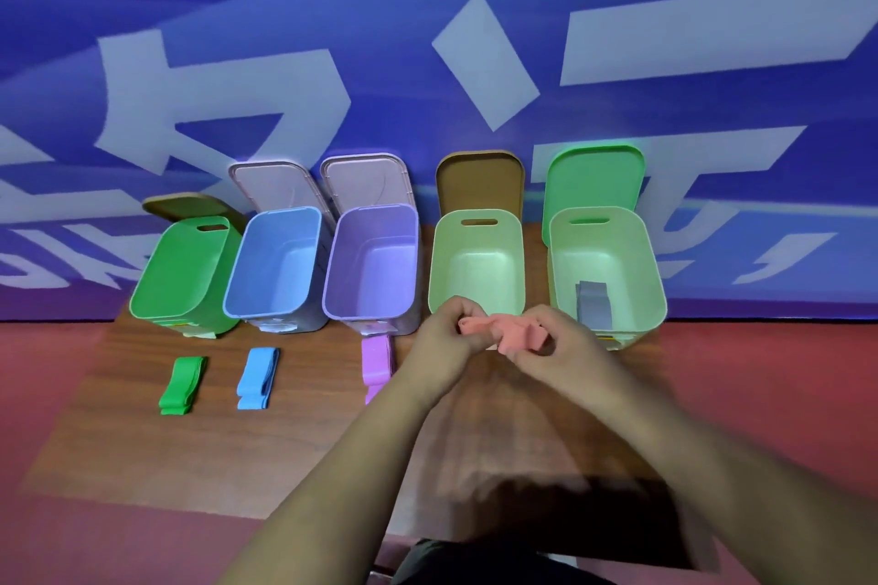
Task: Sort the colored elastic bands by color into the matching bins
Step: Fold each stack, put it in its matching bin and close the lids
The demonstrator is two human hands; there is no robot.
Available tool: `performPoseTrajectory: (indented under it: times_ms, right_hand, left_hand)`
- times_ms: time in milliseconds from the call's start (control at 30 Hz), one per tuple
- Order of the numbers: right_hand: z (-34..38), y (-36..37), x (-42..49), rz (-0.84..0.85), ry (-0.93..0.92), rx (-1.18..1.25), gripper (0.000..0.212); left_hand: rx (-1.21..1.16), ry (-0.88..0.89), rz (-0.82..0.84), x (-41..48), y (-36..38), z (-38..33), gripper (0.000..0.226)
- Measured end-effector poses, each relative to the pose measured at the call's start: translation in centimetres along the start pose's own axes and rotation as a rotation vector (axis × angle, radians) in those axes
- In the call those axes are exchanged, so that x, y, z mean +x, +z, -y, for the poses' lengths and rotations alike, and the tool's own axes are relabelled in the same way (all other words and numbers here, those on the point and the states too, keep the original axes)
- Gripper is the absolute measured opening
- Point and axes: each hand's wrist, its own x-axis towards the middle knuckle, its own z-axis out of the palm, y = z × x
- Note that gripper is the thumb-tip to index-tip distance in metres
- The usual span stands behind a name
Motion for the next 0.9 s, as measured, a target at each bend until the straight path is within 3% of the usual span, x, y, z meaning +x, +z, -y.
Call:
performPoseTrajectory:
  times_ms: [100,233,400,500,633,733,900]
  right_hand:
    - [1.6,-0.2,1.5,0.053,0.052,-0.003,0.031]
    - [2.2,-0.1,4.1,0.049,0.053,-0.023,0.014]
    - [3.2,-0.5,7.6,0.094,0.110,-0.180,0.018]
    - [3.5,-0.4,10.1,0.081,0.092,-0.241,0.020]
    - [2.9,0.5,13.0,0.120,0.052,-0.469,0.013]
    - [1.9,2.1,14.8,0.126,0.034,-0.673,0.031]
    - [0.8,4.5,17.0,0.366,0.076,-0.828,0.025]
  left_hand:
    - [-0.095,-0.036,-0.034,0.8,-0.9,0.1,0.022]
    - [-0.094,-0.082,-0.063,2.0,-2.1,0.5,0.027]
    - [0.042,-0.154,-0.055,3.9,-3.2,2.0,0.035]
    - [0.133,-0.128,-0.054,4.7,-3.8,2.9,0.024]
    - [0.320,-0.060,-0.042,6.0,-4.7,4.4,0.030]
    - [0.408,0.001,-0.015,6.7,-5.2,5.5,0.031]
    - [0.464,0.053,0.040,7.7,-5.7,6.5,0.025]
